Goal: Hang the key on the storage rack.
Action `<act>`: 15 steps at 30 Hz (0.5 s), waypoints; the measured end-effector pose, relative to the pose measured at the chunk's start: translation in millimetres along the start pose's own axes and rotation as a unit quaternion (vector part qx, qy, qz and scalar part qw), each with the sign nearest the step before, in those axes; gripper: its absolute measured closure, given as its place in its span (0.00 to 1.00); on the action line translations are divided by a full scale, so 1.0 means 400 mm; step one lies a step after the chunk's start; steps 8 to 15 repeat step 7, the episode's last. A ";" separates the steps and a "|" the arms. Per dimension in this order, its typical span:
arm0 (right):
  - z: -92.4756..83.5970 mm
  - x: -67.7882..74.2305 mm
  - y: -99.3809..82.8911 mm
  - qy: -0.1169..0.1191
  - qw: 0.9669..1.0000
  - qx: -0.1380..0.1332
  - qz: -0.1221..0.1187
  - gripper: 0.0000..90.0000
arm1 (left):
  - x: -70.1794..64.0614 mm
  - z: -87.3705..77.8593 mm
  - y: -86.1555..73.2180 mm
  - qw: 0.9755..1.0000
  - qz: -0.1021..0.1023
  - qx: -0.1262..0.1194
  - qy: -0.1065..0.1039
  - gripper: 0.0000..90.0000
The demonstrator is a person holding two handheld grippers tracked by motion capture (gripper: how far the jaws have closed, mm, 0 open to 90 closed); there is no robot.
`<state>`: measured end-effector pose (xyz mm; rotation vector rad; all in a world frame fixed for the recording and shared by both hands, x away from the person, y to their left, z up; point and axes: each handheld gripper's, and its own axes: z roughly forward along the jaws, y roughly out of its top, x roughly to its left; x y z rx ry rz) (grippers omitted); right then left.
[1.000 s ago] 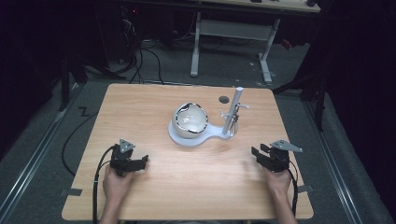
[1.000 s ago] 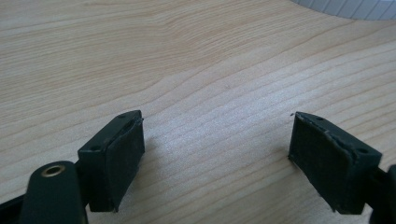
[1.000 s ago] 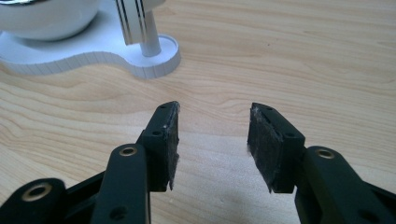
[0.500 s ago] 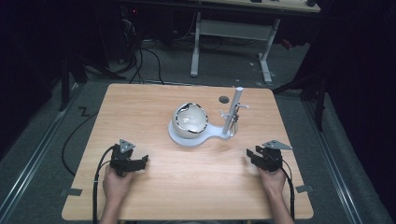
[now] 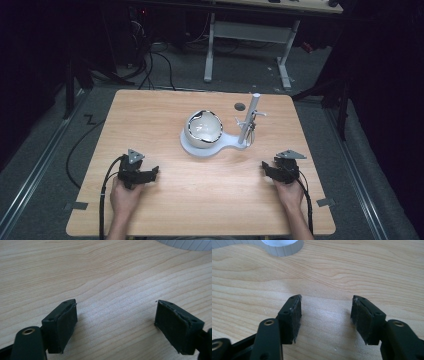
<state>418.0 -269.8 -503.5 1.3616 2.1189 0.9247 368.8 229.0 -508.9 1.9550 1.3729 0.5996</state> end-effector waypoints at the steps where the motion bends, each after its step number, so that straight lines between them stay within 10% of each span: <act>1: 0.000 0.000 0.000 -0.001 1.000 0.000 0.001 0.45 | 0.000 0.000 0.000 1.000 0.000 0.000 0.000 0.21; 15: 0.000 -0.001 0.000 -0.002 1.000 0.000 0.000 0.45 | 0.000 0.000 0.000 1.000 0.000 0.000 0.000 0.21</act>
